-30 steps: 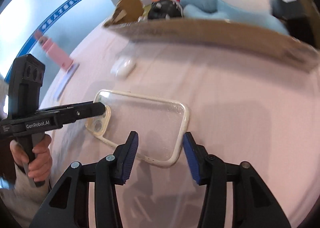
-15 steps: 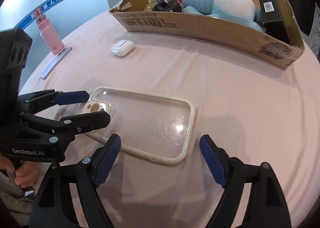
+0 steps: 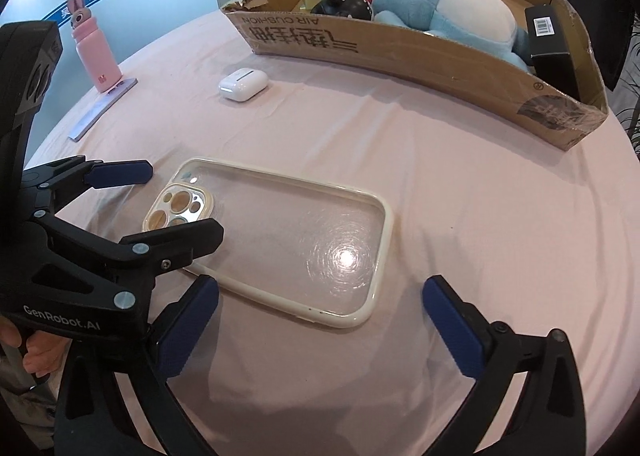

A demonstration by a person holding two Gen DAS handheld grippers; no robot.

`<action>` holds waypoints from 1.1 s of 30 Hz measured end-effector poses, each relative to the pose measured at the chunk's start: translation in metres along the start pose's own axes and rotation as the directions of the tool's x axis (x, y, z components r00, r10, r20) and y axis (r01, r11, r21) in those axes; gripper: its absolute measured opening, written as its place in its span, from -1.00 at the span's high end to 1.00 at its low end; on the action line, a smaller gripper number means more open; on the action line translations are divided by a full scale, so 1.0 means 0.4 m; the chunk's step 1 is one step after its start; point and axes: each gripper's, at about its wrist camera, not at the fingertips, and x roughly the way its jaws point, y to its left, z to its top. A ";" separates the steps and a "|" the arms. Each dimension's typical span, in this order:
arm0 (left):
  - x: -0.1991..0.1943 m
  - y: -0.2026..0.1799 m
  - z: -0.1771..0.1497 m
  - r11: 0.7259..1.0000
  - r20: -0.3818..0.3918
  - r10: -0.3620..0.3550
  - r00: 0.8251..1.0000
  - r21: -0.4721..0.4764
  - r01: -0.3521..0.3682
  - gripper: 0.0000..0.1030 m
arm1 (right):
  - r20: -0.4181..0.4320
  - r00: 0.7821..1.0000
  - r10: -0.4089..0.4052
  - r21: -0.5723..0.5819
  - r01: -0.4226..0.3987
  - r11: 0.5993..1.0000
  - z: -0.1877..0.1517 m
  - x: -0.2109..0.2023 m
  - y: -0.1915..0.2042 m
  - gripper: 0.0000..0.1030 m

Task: Organize objects
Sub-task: 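Grasp the clear phone case rim with the left tool while the right tool pinches its lens end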

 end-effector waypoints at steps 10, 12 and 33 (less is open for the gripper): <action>-0.027 0.017 -0.003 0.997 -0.010 -0.074 0.997 0.015 0.075 -0.31 | -0.031 0.998 0.048 -0.091 -0.051 0.995 0.002 -0.003 -0.024 -0.91; -0.029 0.004 -0.007 0.994 -0.019 -0.099 0.995 0.040 0.100 -0.31 | -0.030 0.998 0.060 -0.120 -0.063 0.991 0.006 0.001 -0.013 -0.90; -0.045 0.008 -0.004 0.995 0.020 -0.091 0.996 0.039 0.090 -0.02 | 0.046 0.999 0.027 -0.124 -0.021 0.992 -0.001 -0.022 0.033 -0.50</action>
